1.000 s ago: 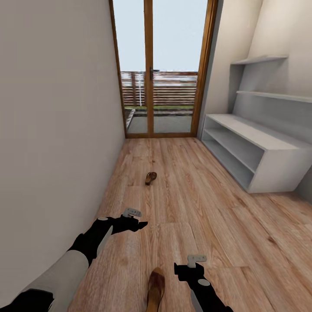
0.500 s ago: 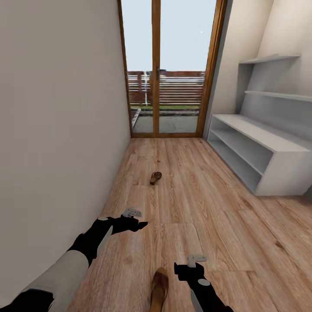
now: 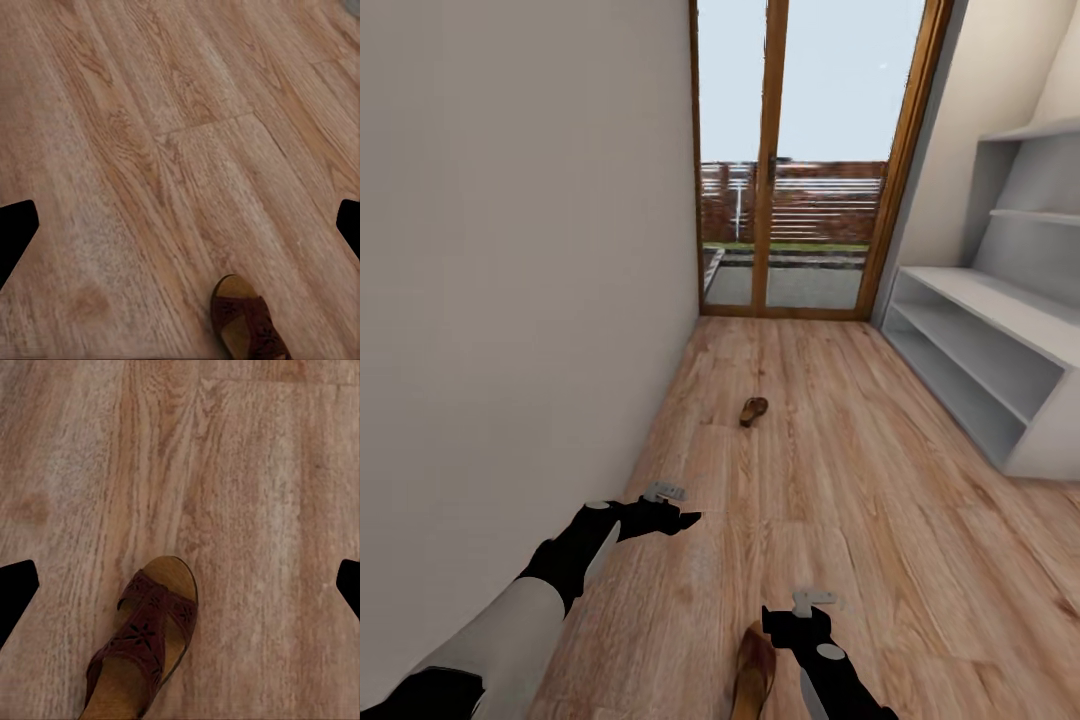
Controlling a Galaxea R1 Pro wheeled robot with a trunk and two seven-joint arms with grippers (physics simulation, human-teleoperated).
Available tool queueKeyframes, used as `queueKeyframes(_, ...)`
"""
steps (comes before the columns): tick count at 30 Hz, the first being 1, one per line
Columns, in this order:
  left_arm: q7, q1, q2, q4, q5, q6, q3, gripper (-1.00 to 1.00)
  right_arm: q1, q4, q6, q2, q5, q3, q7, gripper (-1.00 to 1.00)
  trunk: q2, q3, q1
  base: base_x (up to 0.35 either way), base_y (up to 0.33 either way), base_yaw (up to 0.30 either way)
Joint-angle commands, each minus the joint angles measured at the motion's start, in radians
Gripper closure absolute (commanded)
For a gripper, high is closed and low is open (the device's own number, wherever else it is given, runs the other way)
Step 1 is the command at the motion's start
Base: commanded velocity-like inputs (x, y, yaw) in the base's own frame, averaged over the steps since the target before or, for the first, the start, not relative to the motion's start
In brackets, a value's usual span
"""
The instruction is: Pick up the two gym shoes and the two sandals from the corridor floor and place them onto the hallstand (shoe rack) in the corridor, making sure they are on the rack and not on the floor. Arrange them so the two gym shoes are next to each other and the two sandals are next to each other.
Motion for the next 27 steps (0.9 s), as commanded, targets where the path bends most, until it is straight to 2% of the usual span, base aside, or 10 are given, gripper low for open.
queueKeyframes(1,-0.003,-0.001,0.0,-0.001,-0.003,0.006,0.001,-1.0,0.0,-0.002,0.007,0.0,0.005,0.002,-0.005,-1.0,0.0,-0.001,0.0,0.112,0.0,0.266)
queueKeyframes(9,-0.004,-0.001,0.0,0.0,-0.003,0.006,0.001,-1.0,0.0,-0.003,0.007,0.0,0.004,0.001,-0.005,-1.0,0.0,-0.003,0.0,0.163,0.031,0.164)
queueKeyframes(16,-0.004,-0.001,0.0,0.0,-0.003,0.006,0.001,-1.0,0.0,-0.004,0.007,0.0,0.004,0.001,-0.005,-1.0,0.0,-0.004,0.0,0.124,0.066,0.029)
queueKeyframes(27,-0.004,-0.001,0.0,-0.001,-0.003,0.006,0.0,-1.0,0.0,-0.007,0.007,0.0,0.004,0.0,-0.005,-1.0,0.0,-0.004,0.0,0.016,0.009,0.003)
